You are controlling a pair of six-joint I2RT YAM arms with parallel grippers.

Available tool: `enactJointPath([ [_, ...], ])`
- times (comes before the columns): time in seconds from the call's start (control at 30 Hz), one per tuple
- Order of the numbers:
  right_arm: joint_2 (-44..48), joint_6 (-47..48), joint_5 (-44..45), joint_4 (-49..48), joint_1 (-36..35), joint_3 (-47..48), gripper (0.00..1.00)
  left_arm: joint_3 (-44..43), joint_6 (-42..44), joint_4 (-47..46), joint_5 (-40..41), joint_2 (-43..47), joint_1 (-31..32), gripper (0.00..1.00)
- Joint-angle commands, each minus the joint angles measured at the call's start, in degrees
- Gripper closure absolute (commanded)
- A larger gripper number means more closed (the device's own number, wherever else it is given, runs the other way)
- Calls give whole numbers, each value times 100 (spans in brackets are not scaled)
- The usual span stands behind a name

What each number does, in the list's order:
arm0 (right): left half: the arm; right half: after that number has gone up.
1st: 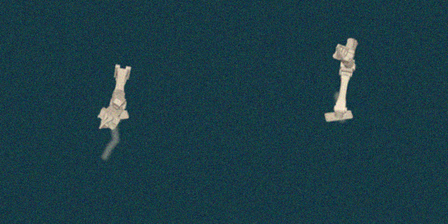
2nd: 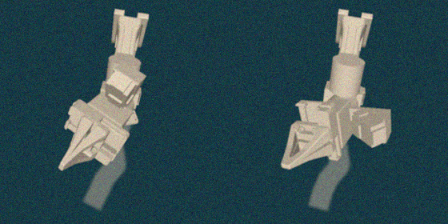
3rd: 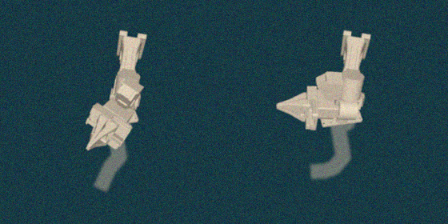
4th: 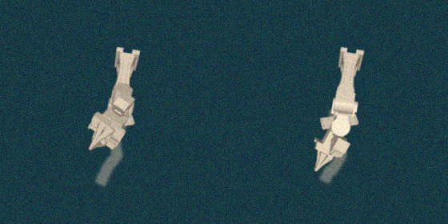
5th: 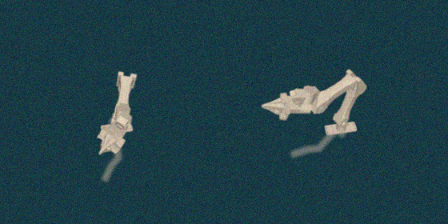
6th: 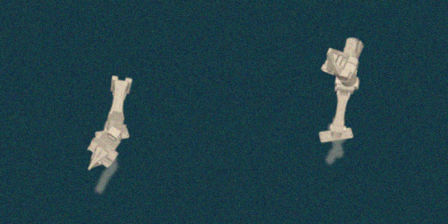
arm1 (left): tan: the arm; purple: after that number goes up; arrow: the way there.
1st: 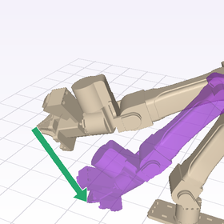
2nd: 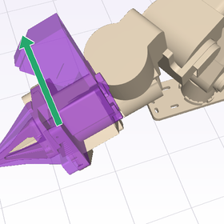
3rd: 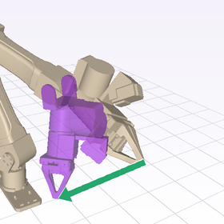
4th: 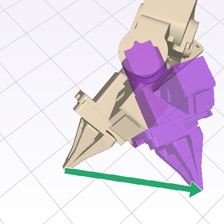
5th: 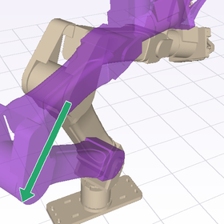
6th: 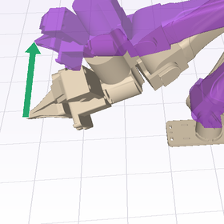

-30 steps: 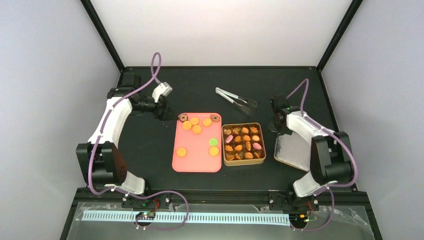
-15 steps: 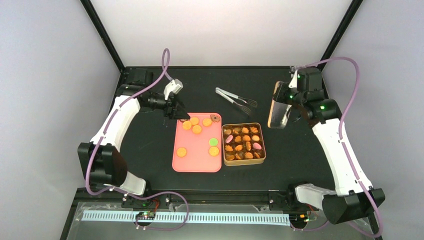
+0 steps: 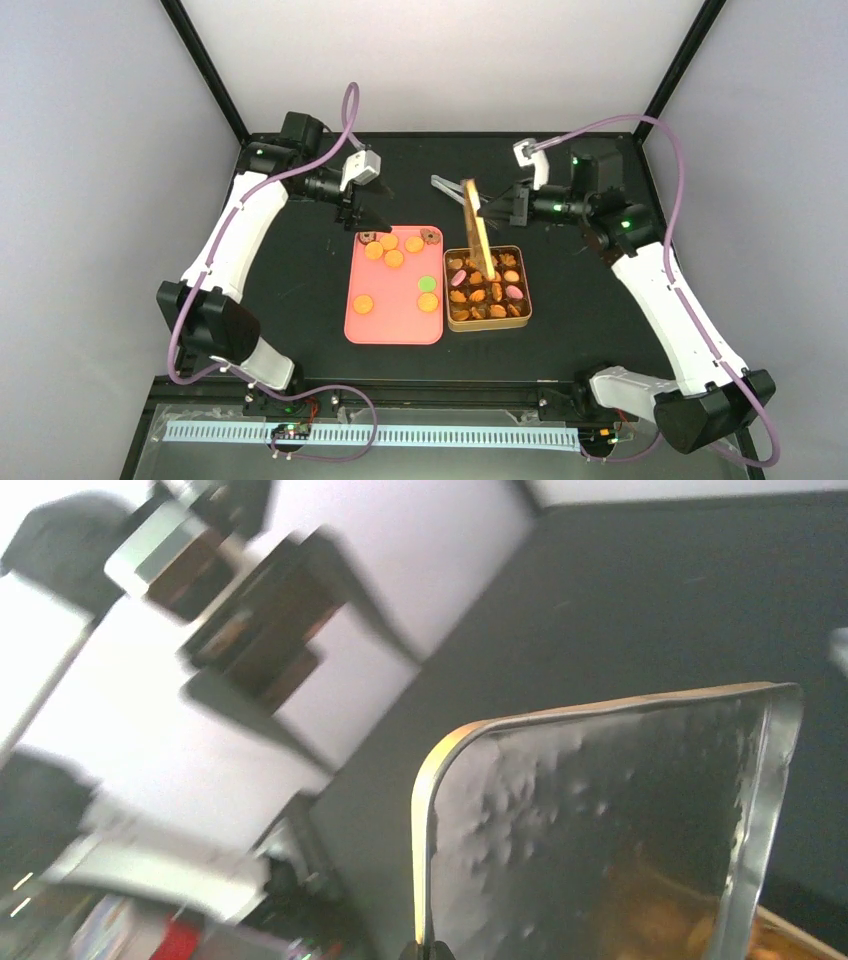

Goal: Pack the cookies
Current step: Pass from the right arm to the left

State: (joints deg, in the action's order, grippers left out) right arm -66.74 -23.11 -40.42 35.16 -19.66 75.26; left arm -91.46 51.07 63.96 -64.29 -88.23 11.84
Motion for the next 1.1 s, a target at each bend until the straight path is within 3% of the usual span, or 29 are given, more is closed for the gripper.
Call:
enactJointPath([
  [0.0,41,8,-1758,-984,-520,-223,99,-640,1895,1278,-209,-127,175,15],
  [0.23,-326,384,-2302,-1118,-1535,-133,99,-902,3011,1870,-189,-62,364,13],
  [0.37,-511,267,-2510,-1384,-1719,-88,99,-863,3454,2491,31,-73,657,20],
  [0.57,-756,305,-2659,-1416,-1834,85,99,-555,3504,2499,212,121,783,49],
  [0.83,-1025,486,-2566,-1223,-1846,256,99,-296,3382,2504,397,191,914,80],
  [0.9,-1082,666,-2440,-982,-1845,347,99,-285,3333,2499,488,185,946,96],
  [1.0,-1166,1067,-2119,-380,-1840,565,99,-300,3232,2497,614,157,952,98],
  [1.03,-1180,1212,-1918,-164,-1829,635,93,-288,3212,2499,632,152,952,98],
  [1.07,-1191,1360,-1684,55,-1818,713,80,-284,3193,2497,649,148,952,98],
])
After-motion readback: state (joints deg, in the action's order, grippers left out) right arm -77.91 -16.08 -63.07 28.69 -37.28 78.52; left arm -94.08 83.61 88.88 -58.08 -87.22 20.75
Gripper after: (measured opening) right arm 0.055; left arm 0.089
